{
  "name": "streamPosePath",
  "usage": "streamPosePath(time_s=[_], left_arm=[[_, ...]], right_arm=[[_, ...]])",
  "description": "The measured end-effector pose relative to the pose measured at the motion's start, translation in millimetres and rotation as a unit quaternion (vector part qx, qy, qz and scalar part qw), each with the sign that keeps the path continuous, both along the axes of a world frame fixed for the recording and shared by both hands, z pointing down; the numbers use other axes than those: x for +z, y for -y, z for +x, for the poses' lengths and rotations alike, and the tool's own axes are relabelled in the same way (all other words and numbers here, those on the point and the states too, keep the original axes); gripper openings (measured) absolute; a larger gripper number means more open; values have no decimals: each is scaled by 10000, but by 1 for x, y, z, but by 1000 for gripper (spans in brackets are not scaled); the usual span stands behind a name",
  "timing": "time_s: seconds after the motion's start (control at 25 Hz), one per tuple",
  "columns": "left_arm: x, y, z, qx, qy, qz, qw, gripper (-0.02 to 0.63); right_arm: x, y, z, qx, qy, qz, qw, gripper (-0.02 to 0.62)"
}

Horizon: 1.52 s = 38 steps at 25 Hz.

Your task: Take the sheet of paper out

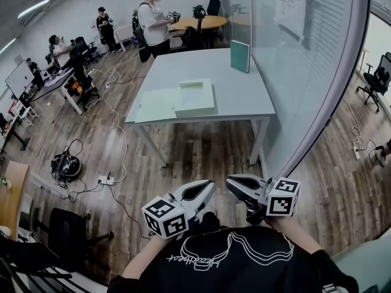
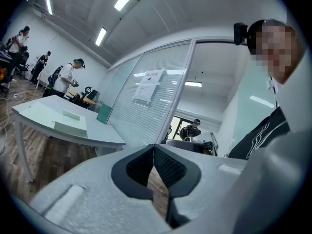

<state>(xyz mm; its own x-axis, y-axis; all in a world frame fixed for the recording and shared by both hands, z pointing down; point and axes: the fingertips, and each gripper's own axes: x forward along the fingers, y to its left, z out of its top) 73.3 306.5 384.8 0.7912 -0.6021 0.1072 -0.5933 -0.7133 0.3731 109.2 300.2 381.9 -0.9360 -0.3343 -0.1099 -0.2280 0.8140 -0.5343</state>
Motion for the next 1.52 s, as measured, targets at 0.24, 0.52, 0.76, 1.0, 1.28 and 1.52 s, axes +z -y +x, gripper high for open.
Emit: streamPosePath(time_s=[0.24, 0.52, 0.76, 1.0, 1.28, 1.52], left_arm=[[13, 30, -17, -246, -145, -184, 9994, 14], [30, 97, -40, -437, -454, -682, 9957, 14], [32, 174, -58, -87, -479, -826, 9954, 14], [25, 271, -88, 203, -639, -1016, 9926, 14], [30, 373, -121, 357, -684, -1168, 9902, 14], [28, 430, -141, 460, -721, -1093, 9903, 14]], right_arm=[[13, 27, -9, -18, -91, -111, 9999, 8], [17, 83, -22, 101, -181, -116, 9997, 8], [21, 165, -42, 214, -215, -251, 9992, 8], [18, 261, -72, 320, -239, -332, 9987, 8], [19, 362, -105, 462, -264, -408, 9978, 8], [18, 413, -123, 591, -379, -312, 9970, 8]])
